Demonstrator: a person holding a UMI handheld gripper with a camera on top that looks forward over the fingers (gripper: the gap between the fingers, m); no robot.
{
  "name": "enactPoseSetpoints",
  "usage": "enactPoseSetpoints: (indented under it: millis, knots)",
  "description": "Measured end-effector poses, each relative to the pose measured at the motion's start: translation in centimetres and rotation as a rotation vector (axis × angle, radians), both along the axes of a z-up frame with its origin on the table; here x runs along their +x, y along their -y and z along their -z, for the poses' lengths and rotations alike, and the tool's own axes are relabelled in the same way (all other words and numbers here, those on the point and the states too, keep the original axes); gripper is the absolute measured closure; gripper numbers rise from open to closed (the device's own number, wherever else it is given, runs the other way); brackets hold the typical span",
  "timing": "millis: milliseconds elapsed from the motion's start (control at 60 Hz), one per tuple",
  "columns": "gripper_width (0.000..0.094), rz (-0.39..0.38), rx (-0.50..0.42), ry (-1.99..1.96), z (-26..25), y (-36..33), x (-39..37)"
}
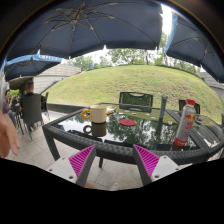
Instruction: Pour water
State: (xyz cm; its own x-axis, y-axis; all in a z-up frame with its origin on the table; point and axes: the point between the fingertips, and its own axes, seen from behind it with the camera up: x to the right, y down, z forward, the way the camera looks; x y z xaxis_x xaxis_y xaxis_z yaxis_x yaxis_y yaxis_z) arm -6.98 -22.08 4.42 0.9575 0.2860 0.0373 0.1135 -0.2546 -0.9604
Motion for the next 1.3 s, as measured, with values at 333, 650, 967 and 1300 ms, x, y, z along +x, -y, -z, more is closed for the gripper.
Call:
enactPoseSetpoints:
  millis: [333, 650, 967, 1300]
  knots:
    - [0.0154, 0.162, 0.049, -0.011, -2.4, -2.1, 9.8]
    - [0.0155, 0.367, 0.113, -0.027, -4.6, -12.5, 26.7]
    - [0.0505, 0.342, 0.115, -0.057, -4.3, -18.4, 26.4]
    - [0.0616, 0.373, 0.197, 0.225, -8.2, -19.7, 25.9]
